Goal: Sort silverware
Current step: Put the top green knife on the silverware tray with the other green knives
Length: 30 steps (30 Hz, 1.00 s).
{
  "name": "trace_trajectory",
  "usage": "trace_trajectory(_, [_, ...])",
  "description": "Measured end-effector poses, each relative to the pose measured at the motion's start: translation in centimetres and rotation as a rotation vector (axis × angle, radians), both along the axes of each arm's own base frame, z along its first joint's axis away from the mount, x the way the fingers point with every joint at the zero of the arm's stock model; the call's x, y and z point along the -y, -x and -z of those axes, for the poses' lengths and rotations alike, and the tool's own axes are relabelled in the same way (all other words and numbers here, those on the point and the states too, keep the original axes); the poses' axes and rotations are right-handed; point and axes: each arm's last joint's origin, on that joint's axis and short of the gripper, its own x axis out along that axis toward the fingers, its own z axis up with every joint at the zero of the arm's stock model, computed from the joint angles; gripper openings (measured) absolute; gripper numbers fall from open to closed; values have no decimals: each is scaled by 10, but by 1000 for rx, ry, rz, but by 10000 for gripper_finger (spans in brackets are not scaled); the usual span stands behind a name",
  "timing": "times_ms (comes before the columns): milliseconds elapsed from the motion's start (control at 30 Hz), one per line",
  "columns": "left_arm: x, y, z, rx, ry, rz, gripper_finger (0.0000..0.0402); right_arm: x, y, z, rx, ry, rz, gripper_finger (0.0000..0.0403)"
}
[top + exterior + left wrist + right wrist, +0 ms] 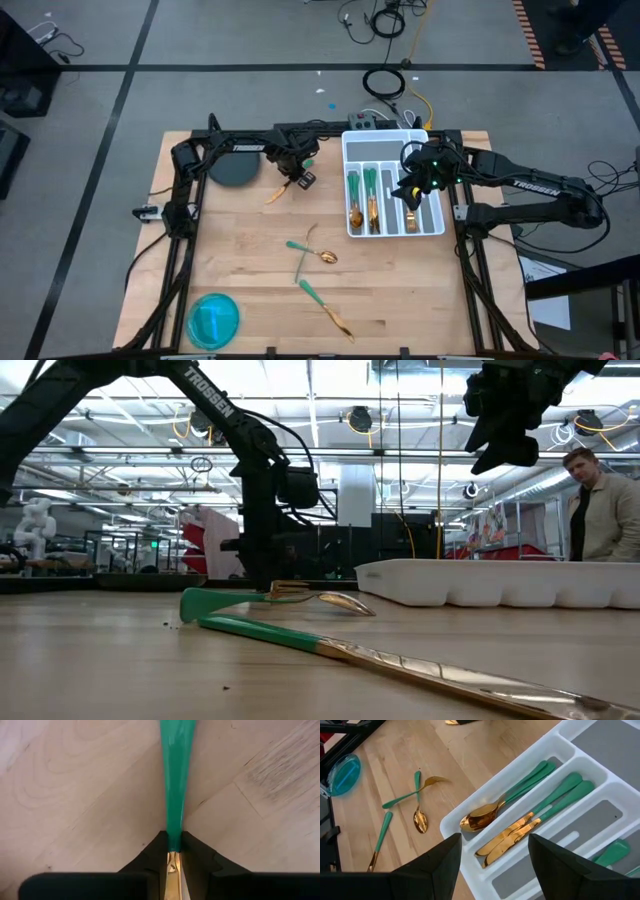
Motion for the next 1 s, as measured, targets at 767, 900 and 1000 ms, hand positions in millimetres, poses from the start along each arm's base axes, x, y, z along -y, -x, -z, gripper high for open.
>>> trace_trajectory(767, [-1, -5, -8, -2, 8, 22, 22, 0, 0, 0, 0, 3, -6, 224])
trace_trajectory(900, [-2, -7, -12, 11, 8, 31, 18, 0, 0, 0, 0, 3, -6, 224])
trace_trajectory(1000, [-2, -6, -12, 5, 12, 31, 9, 0, 0, 0, 0, 2, -7, 224])
